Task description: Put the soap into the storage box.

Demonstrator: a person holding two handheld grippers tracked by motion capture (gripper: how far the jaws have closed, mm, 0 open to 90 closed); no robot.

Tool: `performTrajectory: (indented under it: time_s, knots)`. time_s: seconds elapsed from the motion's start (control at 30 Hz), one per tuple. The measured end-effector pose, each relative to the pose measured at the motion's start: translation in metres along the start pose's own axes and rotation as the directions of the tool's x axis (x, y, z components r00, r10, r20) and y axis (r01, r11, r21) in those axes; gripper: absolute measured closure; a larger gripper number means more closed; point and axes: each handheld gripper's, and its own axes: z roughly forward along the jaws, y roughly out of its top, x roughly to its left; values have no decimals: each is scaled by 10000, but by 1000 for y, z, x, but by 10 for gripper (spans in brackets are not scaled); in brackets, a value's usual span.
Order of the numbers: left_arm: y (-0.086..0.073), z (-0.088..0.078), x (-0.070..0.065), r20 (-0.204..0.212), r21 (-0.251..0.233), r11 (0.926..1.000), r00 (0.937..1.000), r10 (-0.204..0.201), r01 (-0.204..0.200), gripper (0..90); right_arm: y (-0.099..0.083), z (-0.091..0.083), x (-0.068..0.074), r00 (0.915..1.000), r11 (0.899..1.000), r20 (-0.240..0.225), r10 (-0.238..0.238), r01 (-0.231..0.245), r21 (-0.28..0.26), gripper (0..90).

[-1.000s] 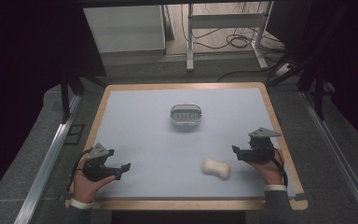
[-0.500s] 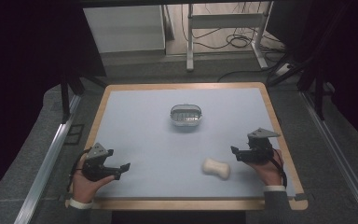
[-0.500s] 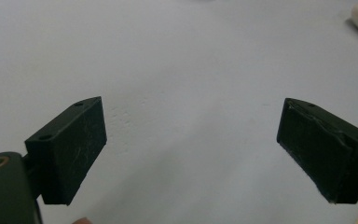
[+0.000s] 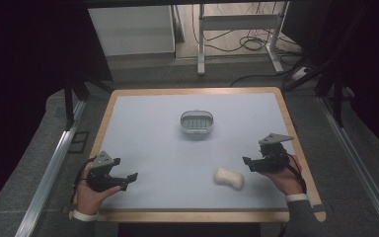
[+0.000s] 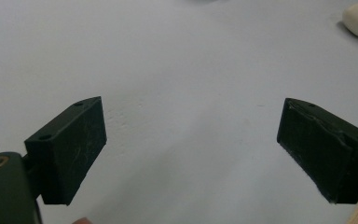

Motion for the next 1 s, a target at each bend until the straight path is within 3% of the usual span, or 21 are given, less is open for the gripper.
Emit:
performTrajectory:
  time_s: [0.2, 0.5, 0.73, 1.0]
  knots:
    - [0, 2, -1, -77, 134, 9999, 10000, 40, -39, 87, 8, 0, 5, 9991, 9991, -298, -301, 310, 285, 196]
    - [0, -2, 0, 54, -51, 10000, 10000, -63, 63, 87, 21, -2, 19, 9923, 9912, -575, -1097, 1135, 676, 202]
    - [0, -3, 1, 60, -56, 10000, 10000, -60, 60, 86, 26, 1, 25, 9879, 9870, -906, -1256, 1337, 895, 207]
    - [0, -2, 1, 64, 31, 10000, 10000, 2, -2, 86, 29, 5, 41, 9732, 9726, -1443, -1793, 1974, 1231, 211]
